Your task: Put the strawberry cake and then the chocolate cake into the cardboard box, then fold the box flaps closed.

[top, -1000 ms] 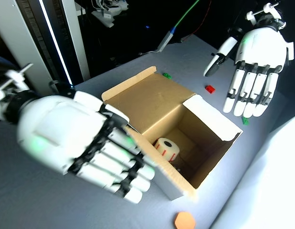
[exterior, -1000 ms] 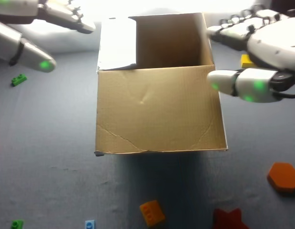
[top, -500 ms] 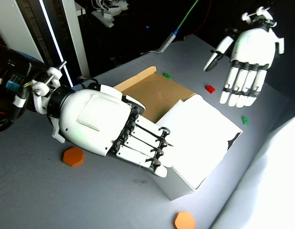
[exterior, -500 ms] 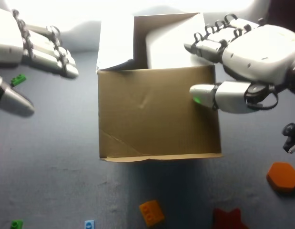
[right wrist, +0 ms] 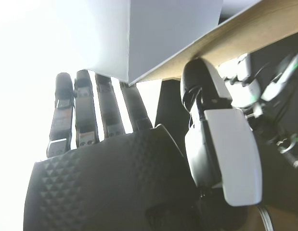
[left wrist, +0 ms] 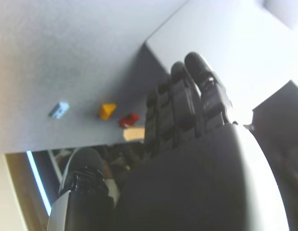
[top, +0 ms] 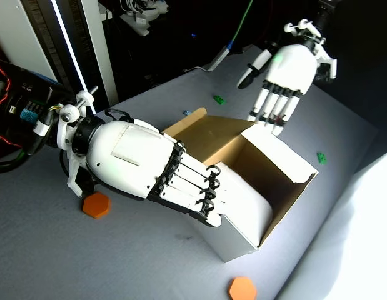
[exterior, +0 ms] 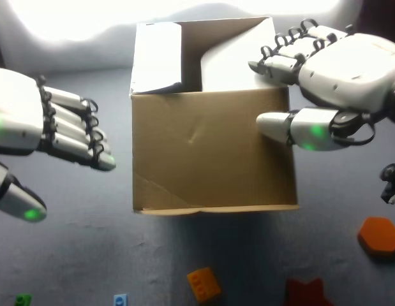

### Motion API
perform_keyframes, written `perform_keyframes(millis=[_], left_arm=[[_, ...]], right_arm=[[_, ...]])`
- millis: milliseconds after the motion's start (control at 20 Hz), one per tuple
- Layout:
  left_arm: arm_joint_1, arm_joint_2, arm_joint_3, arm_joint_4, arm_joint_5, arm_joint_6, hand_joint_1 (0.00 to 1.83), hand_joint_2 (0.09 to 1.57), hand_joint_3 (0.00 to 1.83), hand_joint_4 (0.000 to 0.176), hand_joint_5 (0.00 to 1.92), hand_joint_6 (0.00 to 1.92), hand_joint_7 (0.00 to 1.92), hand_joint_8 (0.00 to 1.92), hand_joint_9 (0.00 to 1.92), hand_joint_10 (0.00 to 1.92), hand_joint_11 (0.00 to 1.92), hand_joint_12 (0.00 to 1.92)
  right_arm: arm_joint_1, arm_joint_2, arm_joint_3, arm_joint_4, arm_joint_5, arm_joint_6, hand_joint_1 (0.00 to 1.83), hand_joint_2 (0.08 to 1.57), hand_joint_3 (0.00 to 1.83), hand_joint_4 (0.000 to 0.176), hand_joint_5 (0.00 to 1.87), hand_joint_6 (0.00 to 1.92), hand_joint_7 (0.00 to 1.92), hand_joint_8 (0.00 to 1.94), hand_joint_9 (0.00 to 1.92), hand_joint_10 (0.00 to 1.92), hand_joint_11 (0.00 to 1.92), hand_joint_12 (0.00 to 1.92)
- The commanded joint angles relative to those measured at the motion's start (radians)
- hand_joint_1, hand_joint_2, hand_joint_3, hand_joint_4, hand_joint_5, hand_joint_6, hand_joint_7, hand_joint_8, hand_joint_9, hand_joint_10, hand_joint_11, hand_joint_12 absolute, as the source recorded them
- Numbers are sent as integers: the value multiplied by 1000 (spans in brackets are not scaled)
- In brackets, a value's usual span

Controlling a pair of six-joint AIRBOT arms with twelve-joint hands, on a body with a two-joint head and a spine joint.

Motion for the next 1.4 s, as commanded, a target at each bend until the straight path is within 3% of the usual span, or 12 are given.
perform_keyframes(millis=[0,200,300,500,600,800,950,1050,1350], left_arm=[[6,12,-5,-85,4,10,0,1231,0,0,253,10,294,1,278,0,0,877],[58,12,-39,-126,19,46,0,1236,0,0,263,9,308,4,298,6,0,863],[81,12,-61,-141,25,72,0,1243,3,0,250,2,286,0,278,0,0,858],[116,15,-120,-171,51,86,0,1247,3,0,250,0,284,3,275,3,0,882],[123,16,-151,-183,69,86,0,1249,2,0,242,1,287,2,279,4,0,857],[119,16,-235,-194,98,92,0,1250,1,0,239,1,286,0,287,3,0,839],[72,26,-272,-196,94,75,0,1242,0,0,223,0,265,0,283,1,0,838],[29,36,-276,-195,77,38,0,1228,0,0,220,0,265,0,288,3,0,859],[-219,54,-223,-111,2,-86,0,1233,0,0,251,6,260,3,270,1,0,819]], right_arm=[[19,28,-13,-27,79,39,0,1296,0,0,176,2,207,3,162,13,0,391],[32,94,-50,-27,129,121,0,1293,0,0,144,0,172,0,141,0,0,276],[35,140,-79,-27,130,159,0,1291,0,0,166,9,183,4,153,6,0,484],[69,265,-166,5,106,184,0,1295,1,0,189,8,178,2,131,6,0,308],[74,313,-175,79,98,184,0,1299,2,0,207,11,200,4,147,10,0,363],[65,355,-173,81,120,186,0,1303,2,0,186,3,175,1,147,6,0,531],[22,354,-173,81,182,186,0,1300,0,0,183,3,151,2,126,7,0,461],[20,353,-168,81,211,193,0,1293,0,0,188,4,177,6,143,12,0,547],[23,351,-156,81,237,207,0,1294,0,0,168,1,168,4,144,7,0,480]])
